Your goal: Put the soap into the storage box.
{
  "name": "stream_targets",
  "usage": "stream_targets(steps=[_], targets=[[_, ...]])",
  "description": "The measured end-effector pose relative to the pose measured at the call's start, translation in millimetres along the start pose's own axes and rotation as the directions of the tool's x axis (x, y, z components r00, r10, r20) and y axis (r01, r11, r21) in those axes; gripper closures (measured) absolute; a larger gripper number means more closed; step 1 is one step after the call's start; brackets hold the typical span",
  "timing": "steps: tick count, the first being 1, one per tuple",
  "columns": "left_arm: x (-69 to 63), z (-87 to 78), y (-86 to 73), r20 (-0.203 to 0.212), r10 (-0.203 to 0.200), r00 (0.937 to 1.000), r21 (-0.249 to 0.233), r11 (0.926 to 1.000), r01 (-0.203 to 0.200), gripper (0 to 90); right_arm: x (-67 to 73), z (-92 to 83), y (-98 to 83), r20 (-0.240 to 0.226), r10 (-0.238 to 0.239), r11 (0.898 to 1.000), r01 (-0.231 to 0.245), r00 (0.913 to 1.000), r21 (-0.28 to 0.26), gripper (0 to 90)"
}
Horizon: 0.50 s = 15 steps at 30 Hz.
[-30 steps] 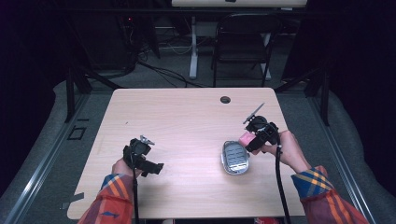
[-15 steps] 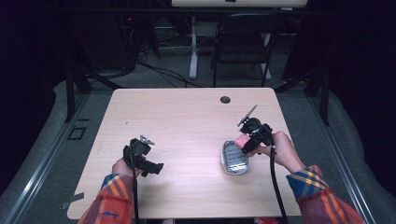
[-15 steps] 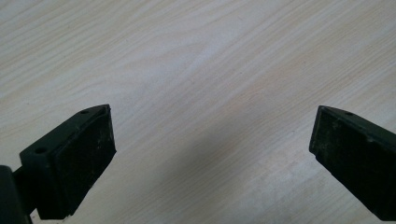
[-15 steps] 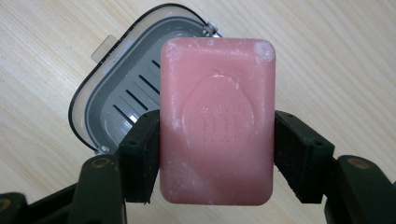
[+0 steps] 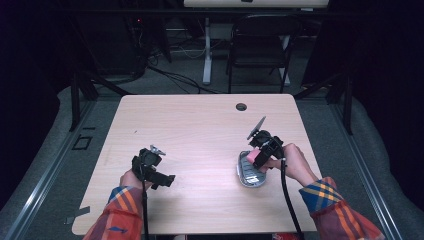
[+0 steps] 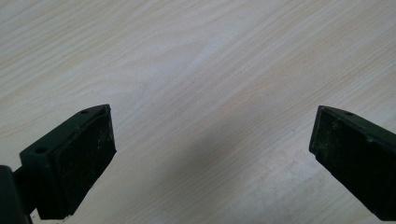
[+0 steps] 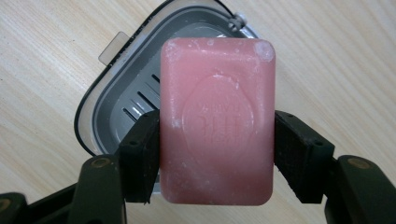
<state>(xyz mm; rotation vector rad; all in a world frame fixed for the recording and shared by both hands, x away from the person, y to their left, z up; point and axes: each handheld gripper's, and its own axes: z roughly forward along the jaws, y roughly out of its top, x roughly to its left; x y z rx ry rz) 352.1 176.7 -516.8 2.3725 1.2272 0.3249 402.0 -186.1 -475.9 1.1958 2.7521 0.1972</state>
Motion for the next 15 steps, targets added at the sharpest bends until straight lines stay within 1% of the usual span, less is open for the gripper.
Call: stream_targets(steps=[1, 2, 4, 5, 6, 8, 12, 14, 15], targets=[[0.1, 0.1, 0.0, 0.0, 0.001, 1.0, 0.001, 1.0, -0.001, 0.1, 1.1, 1.9, 0.3, 0.001, 0.001, 1.0, -0.001, 1.0, -0.009, 37.1], [0.0, 0.2, 0.1, 0.0, 0.001, 1.0, 0.001, 1.0, -0.001, 0.1, 2.6, 2.6, 1.3, -0.003, 0.008, 1.0, -0.008, 1.0, -0.003, 37.1], [0.0, 0.0, 0.2, 0.002, 0.002, 1.0, 0.003, 1.0, -0.002, 0.1, 4.6, 4.5, 3.5, 0.001, 0.0, 1.0, 0.0, 1.0, 0.009, 37.1], [0.1, 0.0, 0.1, 0.002, 0.002, 1.0, 0.003, 1.0, -0.002, 0.1, 6.0, 5.7, 4.1, -0.003, 0.008, 1.0, -0.008, 1.0, 0.007, 37.0], [0.0, 0.2, 0.0, 0.001, 0.002, 1.0, 0.002, 1.0, -0.002, 0.1, 6.4, 6.6, 5.0, -0.006, 0.001, 1.0, -0.001, 1.0, 0.011, 37.0], [-0.2, 0.4, 0.0, 0.002, 0.004, 1.0, 0.007, 1.0, -0.004, 0.2, 8.0, 8.6, 5.6, -0.035, 0.024, 1.0, -0.024, 0.9991, 0.016, 37.0], [-0.4, 0.0, 0.1, 0.004, 0.005, 1.0, 0.009, 0.9999, -0.005, 0.2, 9.2, 11.8, 6.3, -0.039, 0.043, 0.998, -0.041, 0.9983, 0.042, 36.7], [-0.1, 0.1, -0.1, 0.003, 0.005, 1.0, 0.007, 1.0, -0.005, 0.2, 8.9, 12.3, 6.0, -0.061, 0.048, 0.998, -0.045, 0.997, 0.048, 35.8], [-0.2, 0.2, -0.2, 0.003, 0.004, 1.0, 0.008, 1.0, -0.004, 0.2, 9.0, 11.9, 5.6, -0.07, 0.054, 0.998, -0.052, 0.9961, 0.042, 35.7]])
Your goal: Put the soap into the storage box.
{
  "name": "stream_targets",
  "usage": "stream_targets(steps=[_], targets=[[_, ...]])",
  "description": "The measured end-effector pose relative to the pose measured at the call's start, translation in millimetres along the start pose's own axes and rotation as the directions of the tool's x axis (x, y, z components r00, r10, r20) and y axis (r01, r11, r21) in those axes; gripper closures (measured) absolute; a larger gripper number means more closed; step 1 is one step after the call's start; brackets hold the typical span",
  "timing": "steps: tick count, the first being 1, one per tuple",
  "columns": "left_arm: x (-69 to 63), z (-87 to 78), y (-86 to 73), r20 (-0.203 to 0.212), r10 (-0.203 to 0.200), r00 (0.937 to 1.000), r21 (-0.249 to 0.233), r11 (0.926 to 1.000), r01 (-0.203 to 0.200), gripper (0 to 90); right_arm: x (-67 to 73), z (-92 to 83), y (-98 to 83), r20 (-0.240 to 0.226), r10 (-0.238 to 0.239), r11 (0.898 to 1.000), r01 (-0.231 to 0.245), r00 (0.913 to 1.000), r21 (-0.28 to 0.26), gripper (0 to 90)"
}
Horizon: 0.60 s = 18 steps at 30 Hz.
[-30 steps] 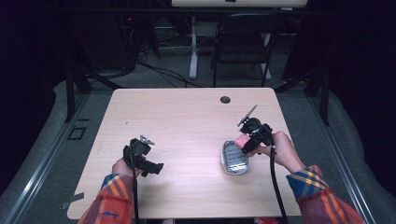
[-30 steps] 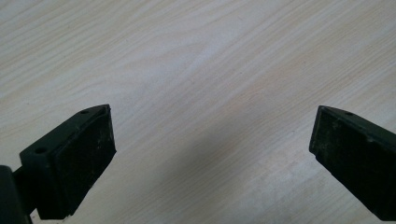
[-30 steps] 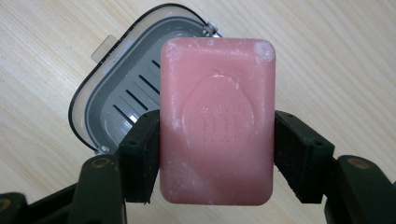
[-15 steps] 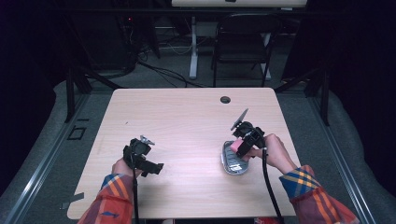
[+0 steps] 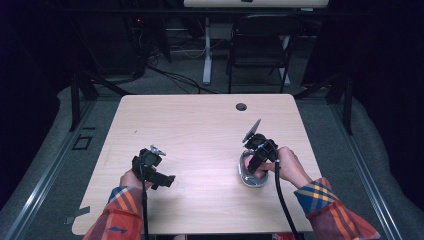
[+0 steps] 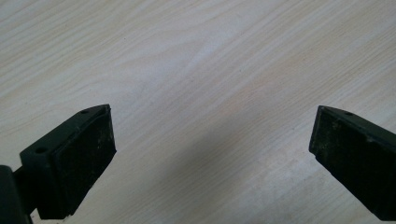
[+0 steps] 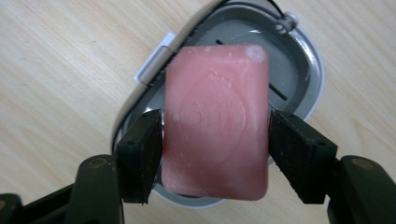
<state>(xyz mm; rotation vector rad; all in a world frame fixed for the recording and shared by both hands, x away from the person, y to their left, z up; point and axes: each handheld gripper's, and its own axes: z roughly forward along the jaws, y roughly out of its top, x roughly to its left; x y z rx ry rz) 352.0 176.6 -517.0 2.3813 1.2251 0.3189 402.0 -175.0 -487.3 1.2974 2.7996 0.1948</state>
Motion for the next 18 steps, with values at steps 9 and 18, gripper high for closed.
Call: stream_targets(steps=[9, 18], targets=[[-0.4, -0.2, 0.0, 0.0, 0.003, 1.0, 0.003, 1.0, -0.003, 0.1, -2.9, -12.6, -7.0, -0.092, -0.015, 1.0, 0.013, 0.9957, -0.027, 46.4], [-0.2, 0.2, -0.1, 0.001, 0.003, 1.0, 0.005, 1.0, -0.003, 0.2, -4.4, -31.6, -15.5, -0.057, -0.069, 0.989, 0.061, 0.996, -0.133, 45.1]])
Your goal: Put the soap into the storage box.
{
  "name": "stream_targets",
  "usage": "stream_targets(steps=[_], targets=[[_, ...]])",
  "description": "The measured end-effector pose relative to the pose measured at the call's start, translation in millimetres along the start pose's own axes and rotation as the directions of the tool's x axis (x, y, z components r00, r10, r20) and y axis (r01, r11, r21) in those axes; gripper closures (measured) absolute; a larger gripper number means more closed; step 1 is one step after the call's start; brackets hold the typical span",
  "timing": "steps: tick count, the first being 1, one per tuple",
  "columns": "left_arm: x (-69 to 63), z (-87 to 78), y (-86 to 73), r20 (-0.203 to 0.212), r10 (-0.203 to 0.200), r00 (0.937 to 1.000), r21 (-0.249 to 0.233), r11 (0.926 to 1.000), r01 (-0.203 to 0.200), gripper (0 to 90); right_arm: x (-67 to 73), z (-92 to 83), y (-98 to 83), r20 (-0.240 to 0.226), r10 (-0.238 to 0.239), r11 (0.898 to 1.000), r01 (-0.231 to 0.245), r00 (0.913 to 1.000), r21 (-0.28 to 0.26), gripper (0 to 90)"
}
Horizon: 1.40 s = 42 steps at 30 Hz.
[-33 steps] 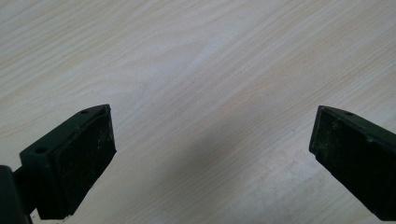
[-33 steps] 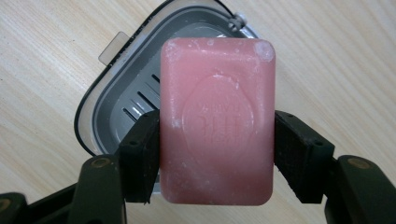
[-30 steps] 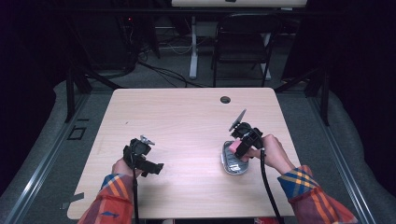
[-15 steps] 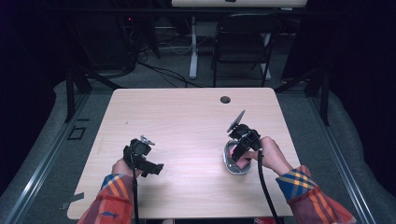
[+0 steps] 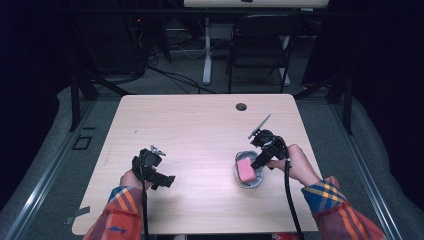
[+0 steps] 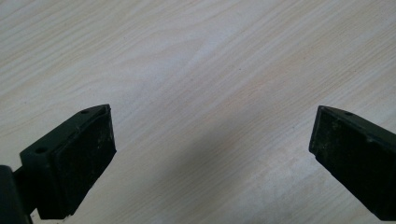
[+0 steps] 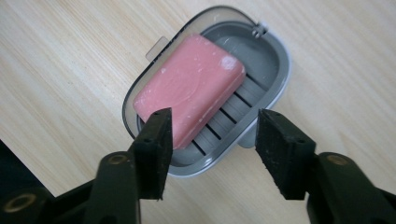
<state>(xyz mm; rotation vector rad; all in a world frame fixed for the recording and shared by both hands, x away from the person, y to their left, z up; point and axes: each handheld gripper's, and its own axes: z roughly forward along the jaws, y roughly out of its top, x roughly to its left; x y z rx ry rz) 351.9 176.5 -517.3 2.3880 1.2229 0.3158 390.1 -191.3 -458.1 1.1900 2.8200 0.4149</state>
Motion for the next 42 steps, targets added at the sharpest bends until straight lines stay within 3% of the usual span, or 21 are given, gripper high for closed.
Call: stream_targets(steps=[3, 5, 17, 19, 24, 32, 42], targets=[[-0.1, 0.1, -0.1, -0.001, 0.001, 1.0, -0.004, 1.0, -0.001, 0.2, -4.8, -9.0, -5.5, 0.028, -0.023, 0.998, 0.025, 0.9994, -0.051, 41.7], [-0.2, -0.1, -0.2, -0.001, 0.001, 1.0, -0.004, 1.0, -0.001, 0.2, -7.1, -14.1, -9.5, 0.019, -0.028, 0.995, 0.029, 0.9994, -0.097, 39.1], [0.1, -0.2, -0.2, 0.002, -0.002, 1.0, -0.006, 1.0, 0.002, 0.1, -24.7, -26.6, -29.6, 0.054, 0.005, 0.989, 0.004, 0.9985, -0.151, 25.6], [-0.3, -0.4, -0.3, 0.002, 0.0, 1.0, -0.009, 1.0, 0.0, 0.1, -26.4, -29.0, -32.4, 0.076, 0.01, 0.989, 0.001, 0.9971, -0.149, 23.3], [-0.1, -0.5, -0.3, 0.005, -0.002, 1.0, -0.009, 1.0, 0.002, 0.1, -28.2, -33.4, -40.6, 0.071, 0.024, 0.987, -0.012, 0.9972, -0.162, 19.2], [-0.2, -0.2, -0.4, 0.003, -0.003, 1.0, -0.008, 1.0, 0.003, 0.1, -32.1, -31.6, -56.7, 0.103, 0.035, 0.986, -0.018, 0.9941, -0.165, 11.7], [-0.5, 0.1, -0.4, 0.002, -0.004, 1.0, -0.006, 1.0, 0.004, 0.1, -40.3, -25.8, -85.8, 0.125, 0.037, 0.991, -0.021, 0.9915, -0.131, 2.4]])
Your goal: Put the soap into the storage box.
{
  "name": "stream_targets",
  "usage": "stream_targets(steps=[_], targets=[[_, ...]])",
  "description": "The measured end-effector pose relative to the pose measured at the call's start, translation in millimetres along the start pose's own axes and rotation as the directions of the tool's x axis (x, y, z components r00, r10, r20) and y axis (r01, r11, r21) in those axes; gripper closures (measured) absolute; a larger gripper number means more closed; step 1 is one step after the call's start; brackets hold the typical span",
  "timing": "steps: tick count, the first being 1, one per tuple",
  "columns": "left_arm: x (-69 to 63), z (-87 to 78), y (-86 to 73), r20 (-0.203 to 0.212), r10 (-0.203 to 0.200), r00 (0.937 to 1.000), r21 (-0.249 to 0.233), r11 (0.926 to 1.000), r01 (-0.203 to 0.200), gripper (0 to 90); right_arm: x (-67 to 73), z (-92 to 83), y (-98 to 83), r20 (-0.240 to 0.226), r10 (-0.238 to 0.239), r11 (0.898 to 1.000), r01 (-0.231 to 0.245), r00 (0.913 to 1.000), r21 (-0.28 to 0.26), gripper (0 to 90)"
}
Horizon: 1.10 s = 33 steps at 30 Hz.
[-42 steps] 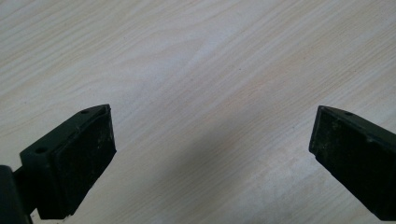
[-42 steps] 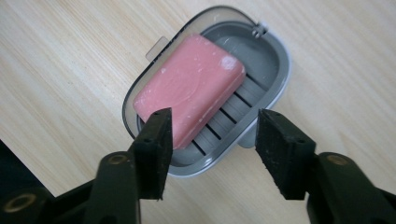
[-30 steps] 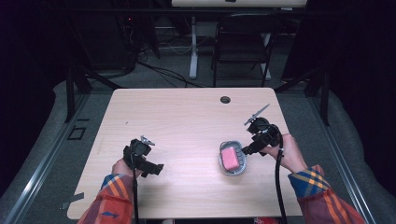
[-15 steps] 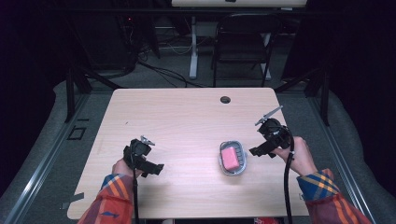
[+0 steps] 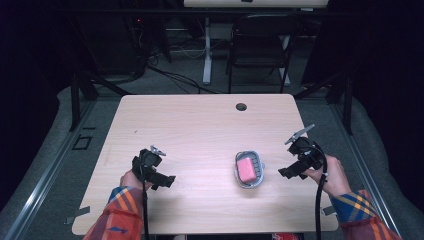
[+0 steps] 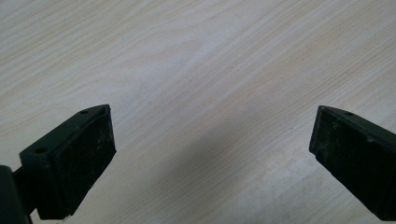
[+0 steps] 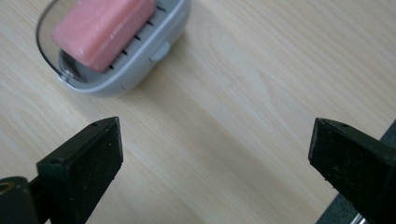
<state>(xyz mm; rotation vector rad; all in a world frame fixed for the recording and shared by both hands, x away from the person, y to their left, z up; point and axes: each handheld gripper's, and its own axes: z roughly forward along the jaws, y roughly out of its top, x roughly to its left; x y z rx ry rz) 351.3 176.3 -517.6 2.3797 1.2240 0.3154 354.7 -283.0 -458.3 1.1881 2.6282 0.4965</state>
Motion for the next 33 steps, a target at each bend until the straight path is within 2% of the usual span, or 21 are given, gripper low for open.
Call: stream_targets(steps=[4, 7, 11, 13, 17, 20, 21, 24, 25, 26, 27, 28, 29, 30, 32, 33], targets=[[-0.2, 0.3, -0.1, 0.0, -0.003, 1.0, 0.0, 1.0, 0.003, 0.0, -2.3, 4.2, -13.9, 0.015, 0.016, 1.0, -0.016, 0.9997, 0.0, 0.3], [-0.4, 0.4, -0.3, 0.0, -0.002, 1.0, -0.001, 1.0, 0.002, 0.1, -3.6, 7.7, -23.2, 0.021, 0.009, 1.0, -0.01, 0.9997, 0.014, 0.0], [-1.3, 0.7, -0.4, 0.0, 0.0, 1.0, 0.001, 1.0, 0.0, 0.1, -5.1, 15.6, -38.4, 0.026, 0.009, 0.999, -0.011, 0.9996, 0.043, 0.0], [-1.3, 0.7, -0.4, 0.0, 0.0, 1.0, 0.002, 1.0, 0.0, 0.1, -6.5, 19.9, -46.8, 0.032, 0.0, 0.997, -0.002, 0.9995, 0.081, 0.0], [-1.2, 1.0, -0.3, 0.001, 0.001, 1.0, 0.006, 1.0, -0.001, 0.1, -6.2, 26.9, -60.6, 0.046, -0.002, 0.995, -0.002, 0.9989, 0.101, 0.0], [-1.6, 1.2, -0.2, 0.002, 0.001, 1.0, 0.006, 1.0, -0.001, 0.1, -5.8, 31.3, -69.5, 0.047, 0.013, 0.996, -0.017, 0.9988, 0.09, 0.0], [-1.7, 1.2, -0.1, 0.002, 0.002, 1.0, 0.005, 1.0, -0.002, 0.1, -6.7, 32.1, -71.7, 0.047, -0.007, 0.993, 0.001, 0.9989, 0.12, 0.0], [-1.8, 1.4, -0.1, 0.004, 0.004, 1.0, 0.009, 0.9999, -0.004, 0.0, -4.4, 38.9, -76.3, 0.042, 0.0, 0.992, -0.005, 0.9991, 0.123, 0.0], [-1.9, 1.4, -0.1, 0.004, 0.004, 1.0, 0.01, 0.9999, -0.004, 0.0, -4.6, 39.7, -76.3, 0.054, -0.021, 0.988, 0.013, 0.9983, 0.151, 0.0], [-2.1, 1.5, 0.0, 0.006, 0.004, 1.0, 0.01, 0.9999, -0.004, 0.0, -3.4, 42.7, -77.6, 0.06, -0.01, 0.989, 0.001, 0.9981, 0.145, 0.0], [-2.1, 1.6, 0.1, 0.008, 0.006, 0.9999, 0.011, 0.9999, -0.006, 0.0, -4.1, 42.9, -76.4, 0.076, -0.048, 0.981, 0.033, 0.9959, 0.192, 0.0], [-2.1, 1.7, 0.2, 0.01, 0.007, 0.9999, 0.011, 0.9999, -0.007, 0.0, -3.7, 43.4, -76.4, 0.077, -0.054, 0.979, 0.038, 0.9955, 0.198, 0.1], [-2.1, 1.8, 0.2, 0.01, 0.008, 0.9999, 0.011, 0.9999, -0.008, 0.0, -3.9, 44.2, -76.6, 0.07, -0.065, 0.978, 0.049, 0.9954, 0.202, 0.1], [-1.9, 1.9, 0.3, 0.011, 0.008, 0.9999, 0.011, 0.9999, -0.008, 0.0, -2.4, 46.5, -77.9, 0.057, -0.044, 0.984, 0.033, 0.9974, 0.173, 0.6], [-1.5, 2.0, 0.6, 0.01, 0.011, 0.9999, 0.015, 0.9998, -0.012, 0.0, -2.7, 44.5, -75.8, 0.062, -0.08, 0.978, 0.067, 0.9948, 0.199, 0.8], [-1.5, 2.0, 0.6, 0.01, 0.011, 0.9999, 0.015, 0.9998, -0.012, 0.0, -1.5, 46.7, -77.5, 0.066, -0.06, 0.985, 0.048, 0.996, 0.168, 0.8]])
